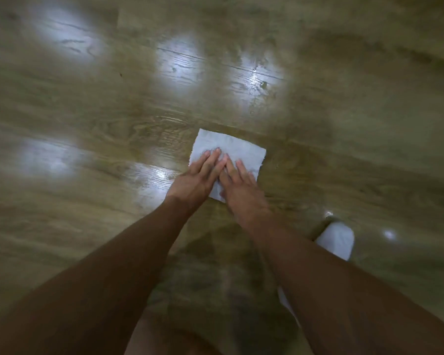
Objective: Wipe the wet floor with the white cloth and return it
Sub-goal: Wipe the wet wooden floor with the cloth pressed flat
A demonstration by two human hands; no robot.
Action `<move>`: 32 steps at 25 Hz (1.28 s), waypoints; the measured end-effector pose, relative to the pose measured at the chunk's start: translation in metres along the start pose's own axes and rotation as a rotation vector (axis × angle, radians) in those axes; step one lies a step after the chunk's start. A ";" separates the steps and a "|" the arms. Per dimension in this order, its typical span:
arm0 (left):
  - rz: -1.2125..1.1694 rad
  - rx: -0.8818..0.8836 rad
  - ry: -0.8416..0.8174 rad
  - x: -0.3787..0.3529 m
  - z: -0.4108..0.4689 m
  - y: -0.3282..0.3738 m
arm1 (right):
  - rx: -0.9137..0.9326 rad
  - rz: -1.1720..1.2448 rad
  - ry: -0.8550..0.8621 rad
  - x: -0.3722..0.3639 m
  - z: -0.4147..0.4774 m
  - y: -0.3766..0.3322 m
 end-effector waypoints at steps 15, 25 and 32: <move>-0.504 0.668 0.275 -0.008 -0.008 0.014 | 0.392 -0.288 0.017 0.004 0.020 -0.009; -0.561 0.925 0.555 -0.019 -0.014 -0.018 | 0.805 -0.514 0.138 0.034 0.082 -0.037; -0.508 0.931 0.512 -0.070 -0.050 0.034 | 0.844 -0.413 0.184 -0.030 0.016 -0.016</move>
Point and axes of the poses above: each hand's wrist, its own z-axis towards the middle knuckle, its own x-axis out of the back of the hand, y = z × x, the point moved 8 cm from there along z, towards the middle knuckle, and after that the axes turned 5 degrees about -x, right-handed, at the moved point
